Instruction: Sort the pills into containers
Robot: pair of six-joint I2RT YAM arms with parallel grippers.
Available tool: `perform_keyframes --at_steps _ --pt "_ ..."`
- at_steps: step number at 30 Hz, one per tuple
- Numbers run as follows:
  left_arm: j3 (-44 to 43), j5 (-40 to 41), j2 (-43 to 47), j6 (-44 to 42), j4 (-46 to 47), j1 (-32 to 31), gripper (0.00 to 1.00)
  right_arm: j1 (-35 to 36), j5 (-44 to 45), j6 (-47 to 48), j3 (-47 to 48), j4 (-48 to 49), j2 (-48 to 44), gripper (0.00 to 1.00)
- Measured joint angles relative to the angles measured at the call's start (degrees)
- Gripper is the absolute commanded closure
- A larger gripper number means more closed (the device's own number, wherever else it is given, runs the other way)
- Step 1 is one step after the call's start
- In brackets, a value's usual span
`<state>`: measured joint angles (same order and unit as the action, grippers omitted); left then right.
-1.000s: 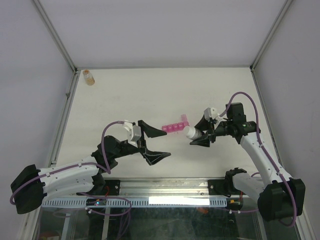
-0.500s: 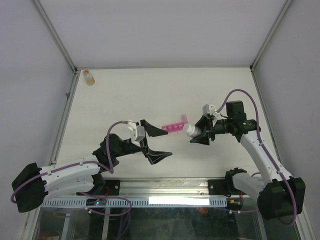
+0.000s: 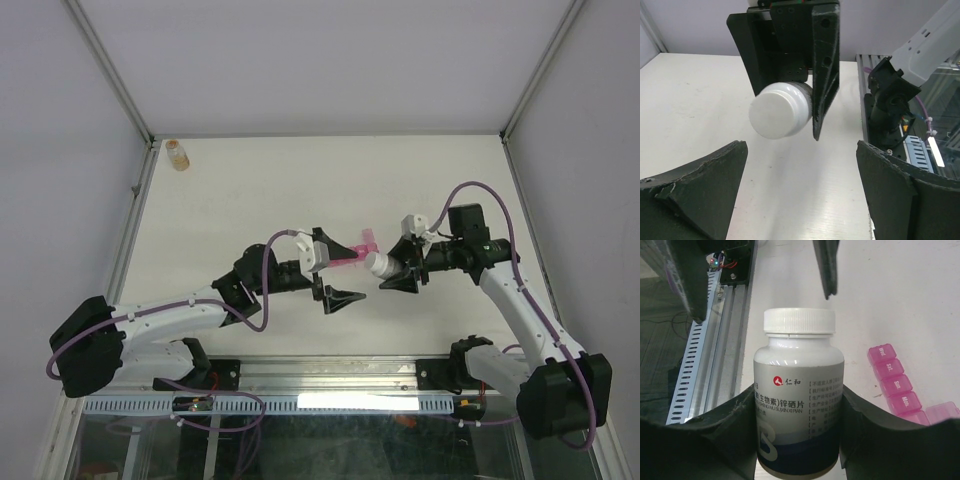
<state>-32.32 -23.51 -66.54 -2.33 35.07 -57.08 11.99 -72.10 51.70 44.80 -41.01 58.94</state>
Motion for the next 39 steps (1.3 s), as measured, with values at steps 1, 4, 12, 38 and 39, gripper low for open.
perform_keyframes --at_steps 1,4,12,38,39 --pt "-0.7 0.2 -0.8 -0.2 -0.2 0.0 0.1 0.3 0.1 0.8 0.0 -0.3 0.0 1.0" --pt "-2.3 0.6 -2.6 -0.7 -0.5 0.0 0.14 0.9 0.3 2.7 0.0 -1.2 0.0 1.0" --pt "-5.5 -1.5 -5.6 -0.6 -0.8 0.1 0.31 2.1 1.4 7.0 0.0 -3.1 0.0 1.0" --pt "-8.3 -5.6 -8.6 3.9 -3.6 1.6 1.0 2.8 2.7 8.3 0.0 -5.8 -0.2 1.0" --pt "-8.3 -5.5 -8.6 5.8 -3.5 1.7 1.0 2.9 2.9 7.3 0.0 -5.6 -0.3 1.0"
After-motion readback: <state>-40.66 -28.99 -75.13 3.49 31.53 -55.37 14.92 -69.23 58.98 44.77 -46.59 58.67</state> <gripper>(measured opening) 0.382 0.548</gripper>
